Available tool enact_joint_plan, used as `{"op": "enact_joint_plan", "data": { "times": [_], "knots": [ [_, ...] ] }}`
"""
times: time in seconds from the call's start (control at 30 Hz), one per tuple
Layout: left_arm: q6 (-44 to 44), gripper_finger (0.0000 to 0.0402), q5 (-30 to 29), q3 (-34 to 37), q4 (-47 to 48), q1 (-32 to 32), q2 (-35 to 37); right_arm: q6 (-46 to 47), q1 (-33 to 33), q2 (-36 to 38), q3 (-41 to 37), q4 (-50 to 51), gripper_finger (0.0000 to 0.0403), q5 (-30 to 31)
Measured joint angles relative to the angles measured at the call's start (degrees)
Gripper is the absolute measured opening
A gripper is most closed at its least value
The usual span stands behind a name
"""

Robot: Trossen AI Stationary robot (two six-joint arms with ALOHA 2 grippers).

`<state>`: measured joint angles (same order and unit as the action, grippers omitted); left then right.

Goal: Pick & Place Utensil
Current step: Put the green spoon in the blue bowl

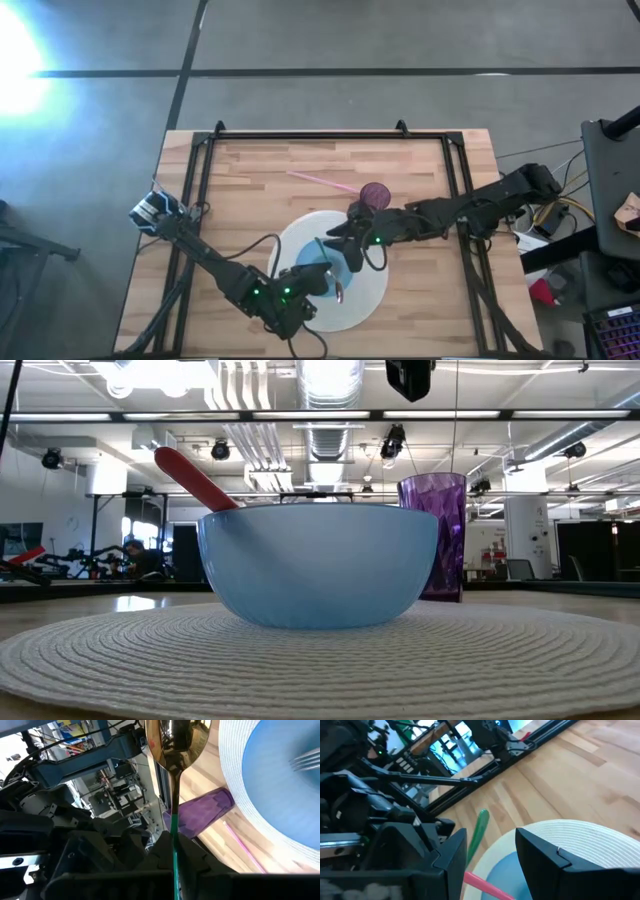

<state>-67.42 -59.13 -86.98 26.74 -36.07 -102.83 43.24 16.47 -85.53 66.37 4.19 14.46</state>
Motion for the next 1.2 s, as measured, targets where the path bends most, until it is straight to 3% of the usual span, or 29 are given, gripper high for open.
{"op": "enact_joint_plan", "data": {
  "times": [0.67,0.83,1.2],
  "knots": [
    [0.02,0.0000,0.09,0.00,-0.18,0.04,0.04,-1.08,-0.97,-6.45,3.87,-2.34,0.0159,-4.28],
    [0.15,0.0000,-0.04,0.00,-0.01,0.06,0.07,-1.90,-0.85,-6.78,6.41,4.11,0.0127,-4.46],
    [0.06,0.0000,-0.09,0.07,0.06,0.09,0.07,-2.01,-0.87,-6.24,6.49,3.93,0.0035,-4.15]
  ]
}}
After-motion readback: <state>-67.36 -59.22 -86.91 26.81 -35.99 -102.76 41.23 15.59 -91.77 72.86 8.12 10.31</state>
